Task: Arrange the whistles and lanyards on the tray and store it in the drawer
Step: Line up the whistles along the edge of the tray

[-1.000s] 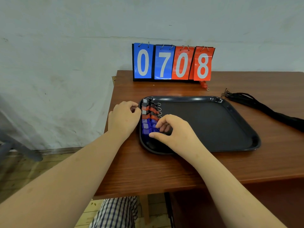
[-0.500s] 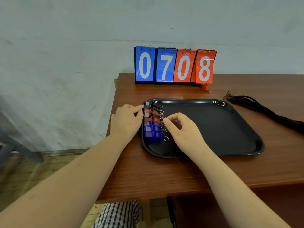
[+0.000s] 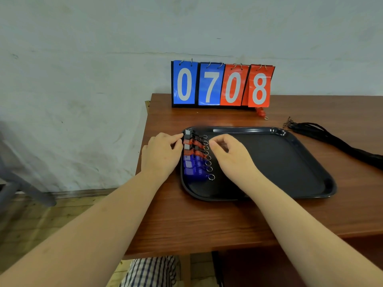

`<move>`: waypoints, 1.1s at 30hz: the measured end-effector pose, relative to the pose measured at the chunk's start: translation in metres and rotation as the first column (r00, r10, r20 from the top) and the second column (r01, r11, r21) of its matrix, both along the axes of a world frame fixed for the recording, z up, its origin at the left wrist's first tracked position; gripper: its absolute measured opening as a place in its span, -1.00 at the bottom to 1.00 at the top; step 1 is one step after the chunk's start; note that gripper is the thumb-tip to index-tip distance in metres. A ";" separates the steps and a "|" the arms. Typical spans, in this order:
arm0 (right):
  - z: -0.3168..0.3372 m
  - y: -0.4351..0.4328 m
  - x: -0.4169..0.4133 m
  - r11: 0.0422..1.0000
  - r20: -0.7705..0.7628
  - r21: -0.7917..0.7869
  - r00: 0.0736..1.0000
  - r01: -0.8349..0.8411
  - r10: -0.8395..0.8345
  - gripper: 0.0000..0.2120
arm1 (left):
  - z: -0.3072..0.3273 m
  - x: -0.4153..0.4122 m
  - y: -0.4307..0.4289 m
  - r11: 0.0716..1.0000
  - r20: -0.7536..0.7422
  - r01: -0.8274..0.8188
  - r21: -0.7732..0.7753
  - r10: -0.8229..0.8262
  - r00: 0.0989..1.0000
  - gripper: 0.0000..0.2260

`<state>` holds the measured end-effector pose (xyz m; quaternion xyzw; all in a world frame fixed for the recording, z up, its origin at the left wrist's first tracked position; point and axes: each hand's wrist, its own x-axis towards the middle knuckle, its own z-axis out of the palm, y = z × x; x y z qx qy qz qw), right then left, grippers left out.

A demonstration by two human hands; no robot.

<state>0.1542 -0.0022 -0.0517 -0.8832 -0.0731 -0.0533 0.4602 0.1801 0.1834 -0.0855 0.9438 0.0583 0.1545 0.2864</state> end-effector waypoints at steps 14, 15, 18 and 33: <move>-0.027 0.015 0.065 0.997 -0.076 0.043 0.995 -0.061 0.064 -0.70 | -0.001 0.000 0.001 1.000 0.010 -0.007 0.006 0.007 1.000 -0.70; -0.028 0.015 0.066 0.997 -0.074 0.039 0.995 -0.061 0.064 -0.70 | 0.000 0.000 0.001 1.000 0.006 -0.009 0.009 0.009 1.000 -0.70; -0.029 0.016 0.066 0.998 -0.069 0.031 0.996 -0.060 0.062 -0.70 | 0.002 -0.002 -0.001 1.000 -0.007 -0.017 0.014 0.017 1.000 -0.70; -0.031 0.014 0.068 0.995 -0.012 0.095 0.999 -0.043 0.045 -0.73 | 0.001 0.000 0.000 1.000 -0.004 0.005 -0.009 -0.005 1.000 -0.71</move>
